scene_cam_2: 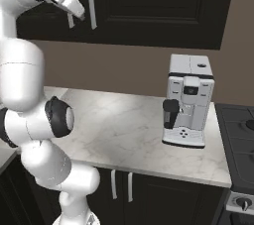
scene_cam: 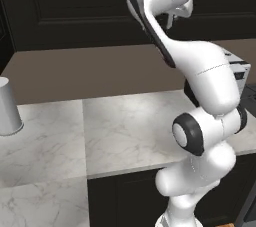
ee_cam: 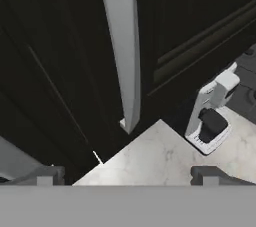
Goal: Open the cabinet. Pick the bowls from the counter and place them in the cabinet. Then close the cabinet.
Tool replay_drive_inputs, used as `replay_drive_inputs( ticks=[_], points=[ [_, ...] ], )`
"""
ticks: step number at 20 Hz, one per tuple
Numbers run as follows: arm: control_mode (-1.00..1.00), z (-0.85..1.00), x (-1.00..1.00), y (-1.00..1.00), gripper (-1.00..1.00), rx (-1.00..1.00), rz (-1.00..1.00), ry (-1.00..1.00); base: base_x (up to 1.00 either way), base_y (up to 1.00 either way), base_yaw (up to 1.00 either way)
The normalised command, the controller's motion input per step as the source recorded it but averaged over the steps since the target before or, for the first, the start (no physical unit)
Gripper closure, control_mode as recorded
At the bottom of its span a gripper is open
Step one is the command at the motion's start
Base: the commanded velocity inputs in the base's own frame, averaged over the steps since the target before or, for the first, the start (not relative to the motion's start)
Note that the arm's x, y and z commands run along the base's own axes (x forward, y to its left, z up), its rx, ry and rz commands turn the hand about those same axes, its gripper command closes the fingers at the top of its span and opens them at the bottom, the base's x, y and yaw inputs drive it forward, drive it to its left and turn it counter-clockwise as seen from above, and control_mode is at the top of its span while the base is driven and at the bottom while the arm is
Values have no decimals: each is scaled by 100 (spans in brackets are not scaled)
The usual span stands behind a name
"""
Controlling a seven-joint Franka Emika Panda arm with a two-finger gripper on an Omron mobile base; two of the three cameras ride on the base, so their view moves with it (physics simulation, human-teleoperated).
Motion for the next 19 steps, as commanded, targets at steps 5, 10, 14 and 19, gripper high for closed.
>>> replay_drive_inputs(
  ticks=[5, 10, 14, 19],
  points=[
    [-100, -62, 46, -61, -100, 5, 65, -94, 0, 0, 0],
    [-100, -100, 74, -22, -100, -3, 65, -59, 0, 0, 0],
    [-100, -100, 100, 13, -100, -29, 26, -32, 0, 0, 0],
    [-100, -100, 100, 30, -100, -24, 1, -21, 0, 0, 0]
  ],
)
